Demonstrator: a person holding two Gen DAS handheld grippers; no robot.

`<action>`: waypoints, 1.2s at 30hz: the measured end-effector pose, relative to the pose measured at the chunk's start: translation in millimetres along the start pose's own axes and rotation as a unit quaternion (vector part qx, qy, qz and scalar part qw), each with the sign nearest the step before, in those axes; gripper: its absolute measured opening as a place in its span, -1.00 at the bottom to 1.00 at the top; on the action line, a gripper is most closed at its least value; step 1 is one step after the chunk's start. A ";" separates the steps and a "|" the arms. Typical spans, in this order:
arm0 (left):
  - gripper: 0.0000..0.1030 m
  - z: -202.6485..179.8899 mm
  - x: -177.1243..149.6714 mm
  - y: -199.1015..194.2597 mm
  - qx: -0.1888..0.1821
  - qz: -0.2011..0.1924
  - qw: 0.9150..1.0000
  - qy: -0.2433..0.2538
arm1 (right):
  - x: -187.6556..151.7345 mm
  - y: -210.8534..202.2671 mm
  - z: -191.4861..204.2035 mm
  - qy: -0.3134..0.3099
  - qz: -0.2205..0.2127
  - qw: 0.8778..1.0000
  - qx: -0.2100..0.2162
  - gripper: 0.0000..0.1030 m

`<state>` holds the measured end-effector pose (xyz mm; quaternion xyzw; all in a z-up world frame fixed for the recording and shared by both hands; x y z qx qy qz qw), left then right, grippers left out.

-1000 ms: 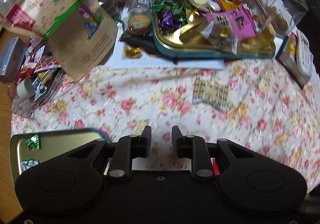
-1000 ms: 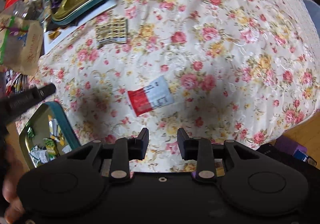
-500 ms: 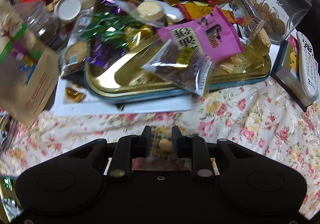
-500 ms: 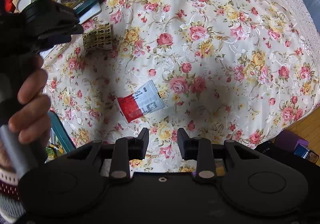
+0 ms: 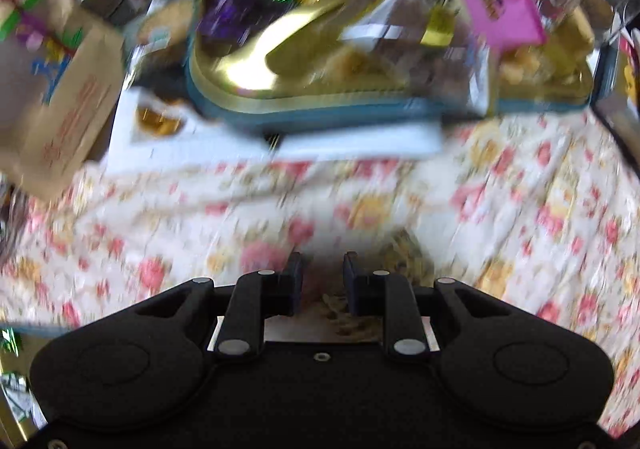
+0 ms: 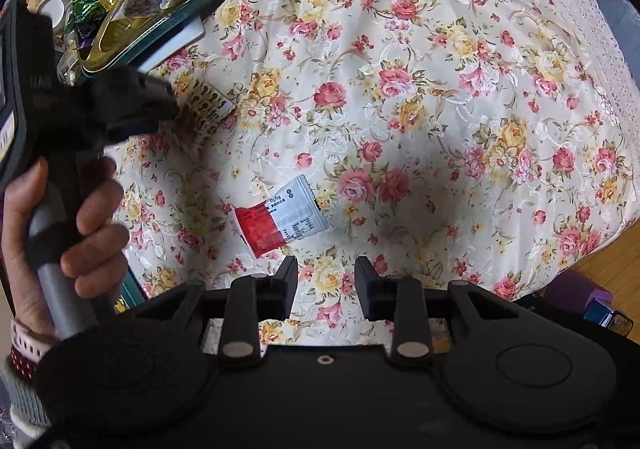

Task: Organize snacks
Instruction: 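Move the left tool to the gold checkered packet while the right tool approaches the red-and-white packet, then grasp the gold checkered packet with the left tool and lift it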

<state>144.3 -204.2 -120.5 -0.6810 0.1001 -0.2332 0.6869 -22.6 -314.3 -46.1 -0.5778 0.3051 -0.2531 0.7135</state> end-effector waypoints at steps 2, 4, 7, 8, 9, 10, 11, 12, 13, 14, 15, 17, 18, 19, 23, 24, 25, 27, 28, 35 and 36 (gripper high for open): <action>-0.36 5.3 -17.6 1.2 -0.003 0.013 1.000 0.001 | -1.0 -0.5 0.0 -0.001 0.001 1.000 0.003 -0.34; -0.35 6.0 -31.7 -1.4 0.001 0.016 1.000 0.014 | -1.7 -1.7 -0.6 -0.003 -0.002 1.000 0.003 -0.34; -0.36 6.9 -44.4 -9.1 -0.007 0.020 1.000 0.020 | -1.7 -2.4 -3.4 0.002 -0.006 1.000 -0.002 -0.34; -0.36 10.1 -47.6 -15.0 -0.018 0.015 1.000 0.004 | -1.6 -3.0 -4.8 0.006 -0.006 1.000 -0.002 -0.34; -0.36 13.4 -48.0 -21.0 -0.032 0.009 0.999 -0.014 | -1.6 -3.9 -5.9 0.009 -0.007 1.000 -0.001 -0.34; -0.36 15.5 -48.1 -26.8 -0.048 0.002 0.998 -0.029 | -1.5 -5.1 -6.4 0.011 -0.007 1.000 0.002 -0.34; -0.36 16.0 -48.5 -33.0 -0.064 -0.005 0.997 -0.041 | -1.4 -6.7 -6.6 0.011 -0.009 1.000 0.004 -0.34; -0.36 15.4 -45.7 -39.4 -0.078 -0.013 0.996 -0.051 | -1.0 -8.5 -6.7 0.012 -0.011 1.000 0.005 -0.34; -0.36 15.1 -42.4 -44.4 -0.087 -0.022 0.994 -0.057 | -0.7 -10.3 -6.7 0.012 -0.013 1.000 0.007 -0.34; -0.36 13.1 -41.0 -48.3 -0.090 -0.030 0.994 -0.057 | -0.5 -12.1 -6.8 0.013 -0.015 1.000 0.009 -0.34; -0.36 9.1 -37.1 -50.9 -0.088 -0.037 0.994 -0.051 | 0.1 -13.5 -7.5 0.014 -0.017 1.000 0.011 -0.34; -0.36 1.0 -32.1 -50.6 -0.082 -0.042 0.995 -0.040 | 0.8 -15.1 -8.7 0.016 -0.017 1.000 0.015 -0.34; -0.36 -2.7 -24.4 -45.7 -0.080 -0.038 0.995 -0.036 | 1.0 -15.3 -9.6 0.018 -0.016 1.000 0.016 -0.34; -0.36 -5.7 -22.4 -41.6 -0.078 -0.033 0.996 -0.033 | 1.1 -15.4 -10.7 0.020 -0.015 1.000 0.017 -0.34; -0.36 -16.0 -25.6 -22.3 -0.083 -0.022 0.996 -0.028 | 1.6 -15.5 -14.4 0.024 -0.012 0.999 0.020 -0.34; -0.36 -18.0 -25.9 -19.4 -0.078 -0.021 0.996 -0.027 | 1.8 -15.6 -15.1 0.025 -0.011 0.999 0.021 -0.34; -0.35 -19.1 -25.6 -21.3 -0.070 -0.032 0.997 -0.026 | 1.9 -15.7 -15.6 0.026 -0.011 0.999 0.022 -0.34; -0.33 -23.8 -23.3 -21.3 -0.063 -0.037 0.997 -0.014 | 2.6 -16.4 -16.5 0.026 -0.011 0.999 0.024 -0.34; -0.32 -25.1 -22.2 -20.6 -0.059 -0.035 0.998 -0.011 | 3.0 -16.5 -16.8 0.025 -0.010 0.999 0.025 -0.34; -0.22 -16.7 -22.0 -18.5 -0.038 -0.038 0.998 -0.020 | 2.6 -15.5 -15.2 0.024 -0.009 0.999 0.024 -0.34; -0.17 -15.3 -23.0 -18.3 -0.039 -0.043 0.998 -0.021 | 2.5 -15.0 -14.9 0.023 -0.008 0.999 0.023 -0.34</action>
Point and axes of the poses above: each gripper's, at about its wrist camera, not at the fingertips, and y roughly the way its jaws point, z to its left, x to its top, the point moved 4 cm from there along y, roughly the way its jaws point, and after that the axes turned 4 degrees about y, right-handed, at the moved point
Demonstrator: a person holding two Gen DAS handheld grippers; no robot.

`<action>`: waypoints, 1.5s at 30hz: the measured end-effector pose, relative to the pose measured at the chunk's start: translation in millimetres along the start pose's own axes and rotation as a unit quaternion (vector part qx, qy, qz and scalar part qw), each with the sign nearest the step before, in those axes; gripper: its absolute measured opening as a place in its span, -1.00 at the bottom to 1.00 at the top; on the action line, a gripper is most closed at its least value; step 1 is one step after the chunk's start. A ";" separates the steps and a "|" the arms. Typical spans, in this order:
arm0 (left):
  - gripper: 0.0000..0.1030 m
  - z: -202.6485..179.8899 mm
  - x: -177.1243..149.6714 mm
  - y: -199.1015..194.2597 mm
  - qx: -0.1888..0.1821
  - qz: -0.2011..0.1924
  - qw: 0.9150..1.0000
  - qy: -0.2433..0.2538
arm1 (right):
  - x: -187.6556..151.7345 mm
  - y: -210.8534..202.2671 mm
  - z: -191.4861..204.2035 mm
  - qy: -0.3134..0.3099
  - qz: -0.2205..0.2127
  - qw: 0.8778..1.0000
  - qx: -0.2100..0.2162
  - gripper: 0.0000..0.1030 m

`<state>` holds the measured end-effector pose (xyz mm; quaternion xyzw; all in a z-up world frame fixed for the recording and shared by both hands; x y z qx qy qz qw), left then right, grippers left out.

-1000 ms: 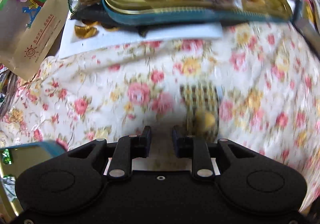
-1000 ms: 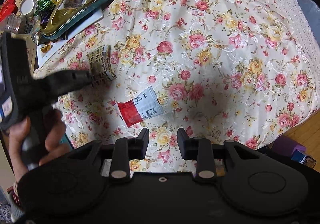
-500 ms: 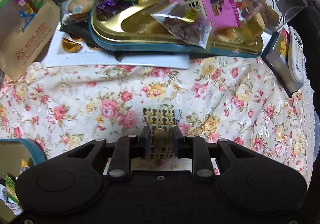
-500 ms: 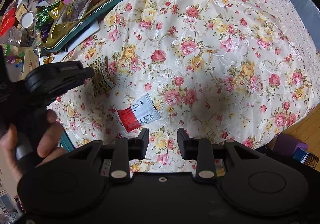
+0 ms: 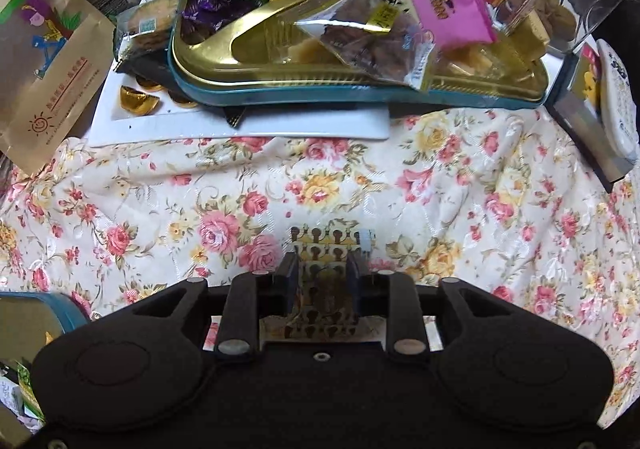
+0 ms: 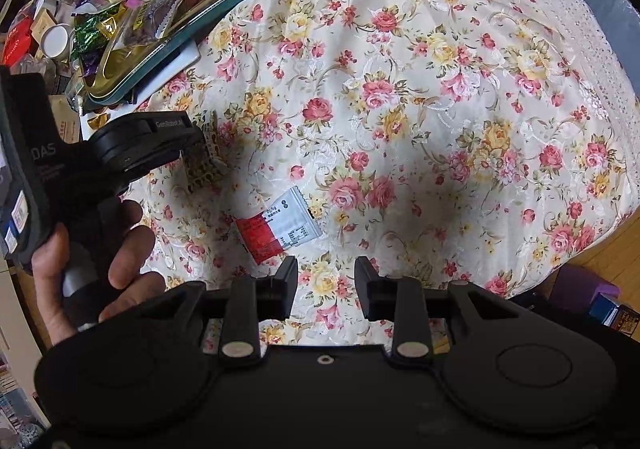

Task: Organize snacks
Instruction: 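Grasp the gold checkered packet with the left tool and lift it, then grasp the red-and-white packet with the right tool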

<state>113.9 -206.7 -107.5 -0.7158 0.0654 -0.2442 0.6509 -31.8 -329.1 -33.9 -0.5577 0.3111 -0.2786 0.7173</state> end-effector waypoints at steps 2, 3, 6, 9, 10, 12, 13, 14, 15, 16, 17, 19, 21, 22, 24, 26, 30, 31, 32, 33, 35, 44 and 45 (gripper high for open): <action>-0.13 -1.3 -0.7 2.3 0.001 -0.005 1.000 -0.001 | -0.2 1.7 0.6 -0.002 0.004 1.000 0.000 -0.34; -0.13 -1.5 -1.4 2.3 -0.001 -0.007 1.000 -0.001 | -0.3 2.2 1.0 -0.003 0.005 1.000 0.001 -0.34; -0.13 -4.2 -2.9 3.3 -0.007 -0.005 1.000 -0.001 | -0.1 3.8 1.0 -0.004 0.006 1.000 -0.002 -0.34; -0.09 -11.4 -7.2 11.3 -0.008 0.009 1.000 0.010 | 1.6 4.4 -0.4 -0.004 0.008 1.000 -0.001 -0.34; -0.07 -13.1 -9.8 15.8 -0.005 0.018 1.000 0.014 | 1.8 4.4 -0.5 -0.003 0.007 1.000 0.000 -0.34; -0.03 -18.9 -13.5 18.5 0.004 0.006 1.000 0.025 | 2.7 4.0 -1.0 -0.002 0.007 1.000 -0.001 -0.34; -0.03 -21.8 -14.6 19.5 0.010 0.006 0.999 0.031 | 2.8 4.0 -1.2 -0.002 0.007 1.000 0.000 -0.34; -0.03 -25.2 -16.2 20.0 0.015 0.005 0.999 0.037 | 2.7 3.7 -1.7 -0.002 0.008 1.000 0.002 -0.34; -0.04 -28.0 -17.1 20.1 0.019 0.005 0.999 0.042 | 2.8 3.9 -1.7 -0.002 0.008 1.000 0.002 -0.34; -0.15 -30.2 -17.6 20.3 0.016 0.006 0.999 0.045 | 2.8 3.8 -1.4 -0.002 0.009 1.000 0.003 -0.34; -0.20 -30.7 -17.8 19.6 0.013 0.009 0.999 0.045 | 2.9 4.0 -1.7 -0.001 0.010 1.000 0.004 -0.34; -0.21 -29.7 -18.6 16.0 0.012 0.022 0.999 0.031 | 3.6 5.6 -2.1 0.002 0.012 1.000 0.005 -0.34; -0.21 -28.1 -20.3 4.4 0.011 0.028 0.999 0.022 | 4.7 8.7 -1.8 0.005 0.013 1.000 0.005 -0.34; -0.21 -25.6 -20.9 -2.2 0.013 0.031 0.999 0.023 | 5.1 10.7 -1.4 0.006 0.015 1.000 0.004 -0.34; -0.21 -20.2 -22.0 -20.2 0.019 0.032 0.999 0.026 | 5.0 16.7 0.2 0.007 0.021 1.000 0.004 -0.34; -0.21 -13.2 -26.8 -39.7 0.016 0.031 0.999 0.026 | 3.8 24.0 2.9 0.003 0.029 1.000 0.002 -0.34; -0.21 13.1 -30.9 -83.1 0.021 0.033 0.999 0.019 | -1.3 44.0 8.4 -0.011 0.040 0.999 -0.024 -0.34; -0.21 19.9 -32.7 -91.7 0.026 0.032 0.999 0.017 | -2.9 49.6 9.3 -0.014 0.041 0.999 -0.033 -0.34; -0.21 26.5 -35.6 -100.6 0.032 0.030 0.999 0.014 | -4.6 56.0 10.1 -0.018 0.043 0.998 -0.044 -0.35; -0.21 33.3 -38.4 -107.2 0.037 0.028 0.999 0.013 | -6.2 61.6 10.5 -0.022 0.046 0.997 -0.054 -0.35; -0.21 47.2 -42.6 -120.4 0.041 0.013 0.999 0.009 | -10.5 74.4 10.5 -0.028 0.051 0.995 -0.075 -0.35; -0.21 91.1 -46.3 -140.6 0.019 -0.012 0.999 -0.048 | -6.8 105.9 24.1 -0.051 0.028 0.987 -0.147 -0.38; -0.21 93.7 -46.6 -142.6 0.018 -0.014 0.998 -0.053 | -3.3 105.1 27.9 -0.053 0.019 0.988 -0.146 -0.39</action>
Point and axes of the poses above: each gripper's, at about its wrist camera, not at the fingertips, and y roughly the way its jaws point, z to its left, x to its top, the point moved 4 cm from there along y, roughly the way its jaws point, and after that the axes turned 4 degrees about y, right-handed, at the moved point
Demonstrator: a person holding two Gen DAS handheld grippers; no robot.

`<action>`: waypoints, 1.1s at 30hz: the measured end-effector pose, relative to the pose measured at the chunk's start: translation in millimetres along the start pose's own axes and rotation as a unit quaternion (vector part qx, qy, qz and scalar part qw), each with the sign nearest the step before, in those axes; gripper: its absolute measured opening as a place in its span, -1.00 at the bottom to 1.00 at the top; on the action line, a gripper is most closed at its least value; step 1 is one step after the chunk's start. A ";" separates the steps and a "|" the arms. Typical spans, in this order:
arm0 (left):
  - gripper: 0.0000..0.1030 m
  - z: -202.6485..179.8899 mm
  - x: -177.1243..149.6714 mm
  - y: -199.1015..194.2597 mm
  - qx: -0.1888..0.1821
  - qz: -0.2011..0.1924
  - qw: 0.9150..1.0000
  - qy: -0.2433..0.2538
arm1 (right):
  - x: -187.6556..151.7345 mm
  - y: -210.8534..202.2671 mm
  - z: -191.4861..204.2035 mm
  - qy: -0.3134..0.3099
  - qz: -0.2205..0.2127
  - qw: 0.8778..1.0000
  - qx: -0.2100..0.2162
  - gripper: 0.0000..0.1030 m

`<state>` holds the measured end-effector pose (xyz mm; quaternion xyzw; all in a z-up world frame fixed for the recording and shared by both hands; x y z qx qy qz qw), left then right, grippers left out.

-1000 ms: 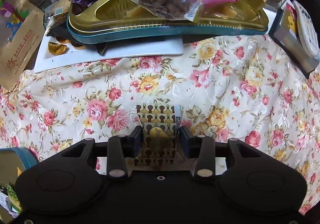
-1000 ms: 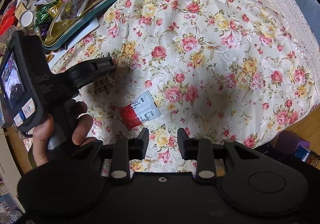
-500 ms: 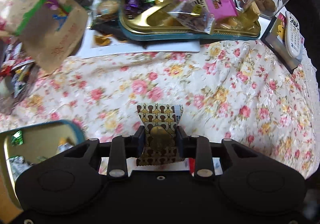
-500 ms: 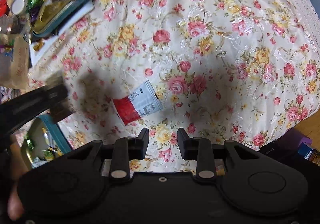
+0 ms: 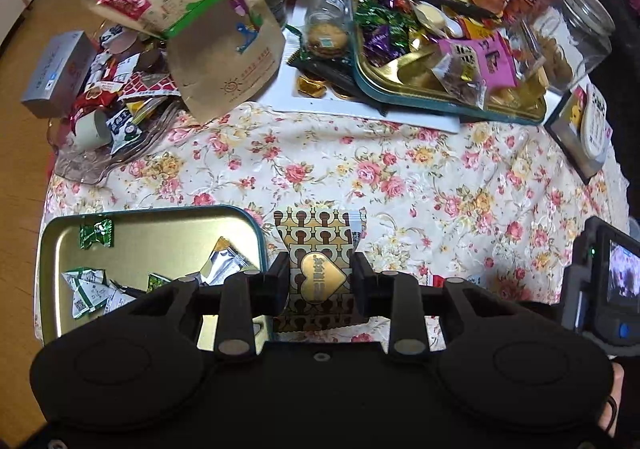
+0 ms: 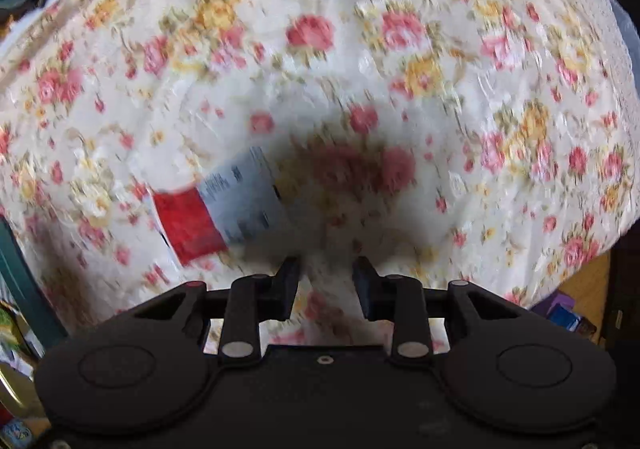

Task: Organize snacks
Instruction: 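Grasp the red-and-white packet with the right tool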

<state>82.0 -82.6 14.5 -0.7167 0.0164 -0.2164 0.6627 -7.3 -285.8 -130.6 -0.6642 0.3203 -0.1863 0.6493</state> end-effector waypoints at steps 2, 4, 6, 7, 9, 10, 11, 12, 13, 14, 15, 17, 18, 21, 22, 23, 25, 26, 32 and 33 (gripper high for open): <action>-0.21 3.7 0.4 -3.5 -0.003 -0.005 1.000 -0.004 | 10.9 -3.3 7.2 0.002 -0.023 1.000 -0.013 -0.38; -0.21 6.5 0.1 -5.9 -0.012 -0.008 1.000 -0.006 | 21.9 -7.9 15.9 0.001 -0.047 0.999 -0.015 -0.40; -0.21 9.7 -0.7 -7.6 -0.020 -0.007 1.000 -0.010 | 30.8 -12.5 26.3 -0.003 -0.071 0.997 -0.016 -0.40; -0.21 11.2 -1.2 -7.6 -0.023 -0.006 1.000 -0.010 | 34.0 -14.1 31.6 -0.006 -0.081 0.997 -0.008 -0.43; -0.21 15.1 -2.8 -7.0 -0.024 -0.004 1.000 -0.013 | 38.7 -17.3 41.9 -0.013 -0.094 0.995 0.014 -0.43; -0.21 17.7 -3.7 -6.6 -0.023 -0.003 1.000 -0.015 | 39.9 -19.2 44.3 -0.011 -0.094 0.995 0.028 -0.44; -0.21 20.5 -4.7 -6.5 -0.022 -0.003 1.000 -0.017 | 41.8 -21.4 45.3 0.000 -0.094 0.995 0.041 -0.43; -0.21 23.3 -5.4 -6.7 -0.022 -0.003 1.000 -0.020 | 42.0 -24.7 42.8 0.015 -0.093 0.994 0.052 -0.43; -0.21 25.8 -6.0 -7.2 -0.022 -0.003 0.999 -0.023 | 41.1 -27.3 40.4 0.023 -0.091 0.994 0.063 -0.43; -0.21 28.9 -6.4 -8.3 -0.022 -0.003 0.999 -0.026 | 40.0 -31.1 37.7 0.029 -0.086 0.993 0.082 -0.43; -0.21 31.3 -6.5 -9.7 -0.022 -0.005 0.999 -0.030 | 37.7 -33.9 35.5 0.033 -0.079 0.992 0.097 -0.43; -0.21 34.8 -6.1 -13.0 -0.023 -0.011 0.999 -0.035 | 30.3 -37.7 31.8 0.039 -0.064 0.989 0.127 -0.42; -0.21 35.9 -5.8 -14.4 -0.021 -0.015 0.999 -0.036 | 27.2 -38.1 30.8 0.039 -0.057 0.988 0.138 -0.41; -0.21 37.4 -5.1 -16.6 -0.012 -0.023 0.999 -0.038 | 12.2 -35.7 26.9 0.040 -0.037 0.985 0.165 -0.39; -0.21 38.1 -5.0 -16.4 -0.009 -0.023 0.999 -0.039 | 7.5 -35.7 29.4 0.035 -0.037 0.985 0.165 -0.39; -0.21 39.0 -5.0 -15.9 -0.008 -0.023 0.999 -0.041 | 3.6 -35.2 33.4 0.030 -0.040 0.986 0.160 -0.38; -0.21 41.6 -5.1 -14.0 -0.007 -0.020 0.999 -0.047 | -1.7 -33.0 43.1 0.022 -0.049 0.988 0.146 -0.34; -0.21 42.9 -5.0 -12.9 -0.005 -0.019 0.999 -0.049 | -2.9 -31.4 46.8 0.019 -0.053 0.988 0.143 -0.32; -0.21 48.5 -4.3 -8.7 0.003 -0.013 0.998 -0.061 | 3.8 -25.1 55.5 -0.001 -0.065 0.992 0.111 -0.31; -0.21 49.0 -4.3 -8.5 0.002 -0.012 0.998 -0.062 | 3.9 -23.8 57.0 -0.005 -0.072 0.992 0.101 -0.30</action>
Point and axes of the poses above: each gripper's, at about its wrist camera, not at the fingertips, and y roughly the way its jaws point, z to its left, x to its top, the point moved 4 cm from there along y, roughly the way its jaws point, and after that the axes turned 4 degrees about y, right-handed, at the moved point
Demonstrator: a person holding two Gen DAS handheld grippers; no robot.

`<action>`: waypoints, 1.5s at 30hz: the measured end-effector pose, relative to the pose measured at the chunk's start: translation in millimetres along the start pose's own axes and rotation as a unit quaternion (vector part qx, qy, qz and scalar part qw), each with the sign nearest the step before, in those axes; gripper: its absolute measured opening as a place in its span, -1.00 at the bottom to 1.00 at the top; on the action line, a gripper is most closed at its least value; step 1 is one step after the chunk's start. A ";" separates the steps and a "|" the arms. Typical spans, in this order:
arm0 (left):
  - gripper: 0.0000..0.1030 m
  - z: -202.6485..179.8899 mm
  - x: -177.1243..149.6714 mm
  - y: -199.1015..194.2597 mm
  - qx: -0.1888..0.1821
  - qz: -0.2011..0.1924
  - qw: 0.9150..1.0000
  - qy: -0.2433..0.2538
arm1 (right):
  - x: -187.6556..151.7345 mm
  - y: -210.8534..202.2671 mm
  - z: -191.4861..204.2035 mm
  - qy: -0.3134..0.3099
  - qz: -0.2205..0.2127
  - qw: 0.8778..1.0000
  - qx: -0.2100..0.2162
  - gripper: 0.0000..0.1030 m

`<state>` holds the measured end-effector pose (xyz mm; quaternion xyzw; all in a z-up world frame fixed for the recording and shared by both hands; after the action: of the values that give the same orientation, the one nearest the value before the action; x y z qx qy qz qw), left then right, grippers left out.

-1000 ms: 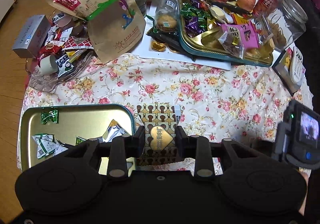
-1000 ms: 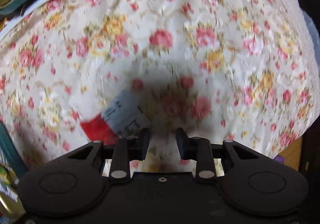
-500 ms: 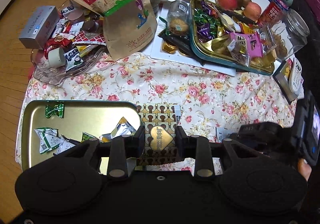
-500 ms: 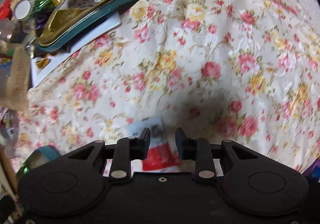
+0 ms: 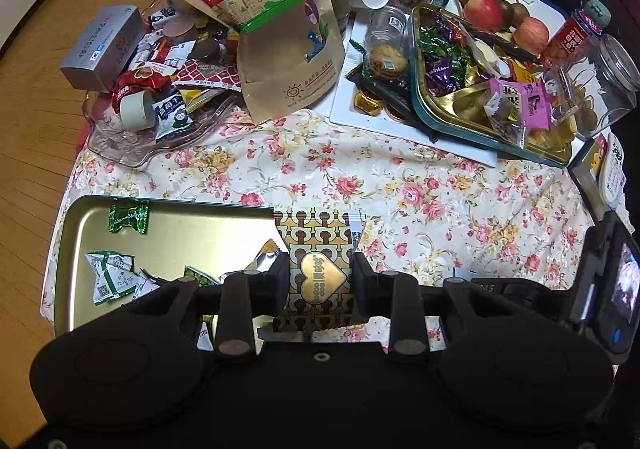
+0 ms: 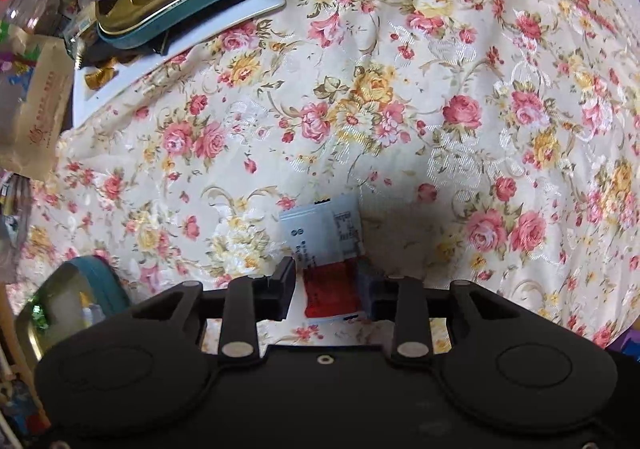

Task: Organize snacks
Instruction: 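Grasp the red-and-white packet with the right tool, then release the checkered packet into the tray with the left tool while the right tool carries its packet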

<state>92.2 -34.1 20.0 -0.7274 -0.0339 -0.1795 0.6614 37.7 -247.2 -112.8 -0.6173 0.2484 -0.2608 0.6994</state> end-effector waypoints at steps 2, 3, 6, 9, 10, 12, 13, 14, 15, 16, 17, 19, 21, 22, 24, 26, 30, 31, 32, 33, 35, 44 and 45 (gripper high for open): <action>-0.21 0.8 0.4 0.1 0.000 0.000 1.000 -0.002 | 0.5 4.1 1.5 -0.008 -0.010 1.000 -0.013 -0.17; -0.21 1.4 0.7 -0.1 0.001 0.000 1.000 -0.002 | 0.4 5.8 1.7 -0.009 -0.009 1.000 -0.015 -0.17; -0.21 2.6 1.2 -0.6 -0.001 0.000 1.000 -0.004 | -0.8 13.7 2.0 -0.007 0.001 1.000 -0.017 -0.15; -0.21 4.3 1.9 0.0 0.000 0.002 1.000 -0.005 | -2.1 17.6 4.6 -0.014 0.001 1.000 -0.025 -0.11; -0.21 5.4 2.2 0.3 0.001 0.002 1.000 -0.006 | -2.8 20.3 6.6 -0.016 0.002 1.000 -0.026 -0.11; -0.21 8.6 2.8 1.0 0.001 0.004 1.000 -0.007 | -4.5 22.1 7.9 -0.021 0.001 0.999 -0.028 -0.18; -0.21 11.1 3.4 1.3 0.002 0.004 1.000 -0.009 | -4.8 22.2 8.0 -0.024 0.001 0.999 -0.031 -0.24; -0.21 14.0 4.0 1.8 0.004 0.004 1.000 -0.011 | -5.1 26.9 12.6 -0.027 0.003 0.999 -0.032 -0.26; -0.21 17.2 4.5 2.1 0.006 0.004 1.000 -0.013 | -5.6 27.0 13.3 -0.029 0.005 0.999 -0.030 -0.28; -0.21 21.3 5.1 2.6 0.009 0.004 1.000 -0.018 | -6.3 24.8 12.2 -0.029 0.006 0.999 -0.029 -0.30; -0.21 26.3 5.6 2.9 0.011 0.005 1.000 -0.023 | -7.1 24.4 12.1 -0.029 0.008 0.999 -0.027 -0.30; -0.21 37.3 6.7 3.6 0.018 0.004 0.999 -0.034 | -8.3 23.5 12.1 -0.027 0.015 0.999 -0.019 -0.31; -0.21 49.7 7.3 4.4 0.027 0.003 0.999 -0.047 | -10.3 17.6 11.7 -0.027 0.021 0.999 -0.008 -0.32; -0.21 56.1 7.0 4.9 0.031 0.004 0.998 -0.053 | -11.1 15.3 12.2 -0.028 0.021 0.999 -0.004 -0.32; -0.21 68.6 6.3 6.3 0.039 0.004 0.997 -0.065 | -13.9 5.4 13.0 -0.034 0.015 0.999 0.000 -0.32; -0.21 79.9 5.2 8.2 0.049 0.006 0.996 -0.073 | -17.0 -3.9 16.6 -0.042 0.008 0.999 0.004 -0.32; -0.21 105.5 2.4 11.5 0.072 0.006 0.993 -0.094 | -23.3 -27.0 25.4 -0.058 -0.002 0.998 0.028 -0.32; -0.21 111.5 1.4 12.2 0.078 0.006 0.992 -0.098 | -25.0 -32.8 29.2 -0.064 -0.005 0.997 0.034 -0.32; -0.21 118.3 -0.2 12.8 0.084 0.006 0.991 -0.103 | -27.5 -40.7 32.5 -0.071 -0.010 0.997 0.040 -0.32; -0.21 124.4 -1.9 13.2 0.088 0.007 0.990 -0.108 | -29.5 -47.3 36.4 -0.078 -0.015 0.996 0.046 -0.32; -0.21 135.4 -5.6 14.4 0.096 0.008 0.989 -0.113 | -35.8 -60.7 44.7 -0.093 -0.024 0.994 0.058 -0.32; -0.19 164.5 -19.2 17.2 0.104 0.006 0.989 -0.100 | -70.1 -107.0 97.2 -0.168 -0.053 0.979 0.107 -0.32; -0.19 165.2 -19.6 16.0 0.102 0.004 0.990 -0.099 | -73.8 -110.3 102.8 -0.176 -0.055 0.976 0.111 -0.32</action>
<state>114.1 128.6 -11.2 -0.6702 -0.1145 -0.1001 0.7265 45.5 -133.4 10.3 -0.5849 0.0564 -0.2116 0.7810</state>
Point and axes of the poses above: each gripper's, at about its wrist camera, not at the fingertips, and y roughly the way its jaws point, z to its left, x to its top, the point moved 4 cm from there along y, roughly the way its jaws point, and after that the axes turned 4 degrees about y, right-handed, at the moved point
